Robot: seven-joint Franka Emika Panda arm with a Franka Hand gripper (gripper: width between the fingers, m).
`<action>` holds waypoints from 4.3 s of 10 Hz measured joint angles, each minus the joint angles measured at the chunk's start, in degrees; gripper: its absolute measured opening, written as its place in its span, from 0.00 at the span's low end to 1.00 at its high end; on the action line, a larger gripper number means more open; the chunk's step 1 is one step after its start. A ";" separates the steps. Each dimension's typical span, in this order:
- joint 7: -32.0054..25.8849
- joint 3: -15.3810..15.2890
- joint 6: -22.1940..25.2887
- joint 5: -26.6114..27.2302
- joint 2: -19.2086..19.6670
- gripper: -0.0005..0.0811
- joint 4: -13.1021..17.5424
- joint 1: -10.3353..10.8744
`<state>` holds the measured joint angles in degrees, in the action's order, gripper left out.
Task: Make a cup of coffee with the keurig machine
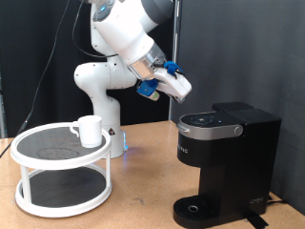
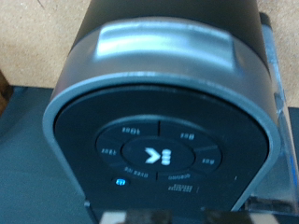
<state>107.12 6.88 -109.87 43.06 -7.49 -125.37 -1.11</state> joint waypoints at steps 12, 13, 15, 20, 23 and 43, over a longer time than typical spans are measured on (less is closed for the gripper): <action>5.19 -0.64 -3.91 6.94 -15.38 0.01 -18.64 -0.25; 7.54 -0.56 -3.94 8.67 -15.63 0.01 -19.49 -0.28; 13.99 -0.57 -4.87 9.18 -17.56 0.01 -21.86 -0.96; 19.00 1.32 0.95 2.21 -26.64 0.01 -26.69 -5.54; 18.91 2.77 4.27 0.47 -29.77 0.01 -27.79 -6.43; 20.38 16.55 10.39 -16.34 -35.65 0.01 -25.46 -20.70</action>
<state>127.50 23.42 -99.48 26.72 -43.13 -150.83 -21.81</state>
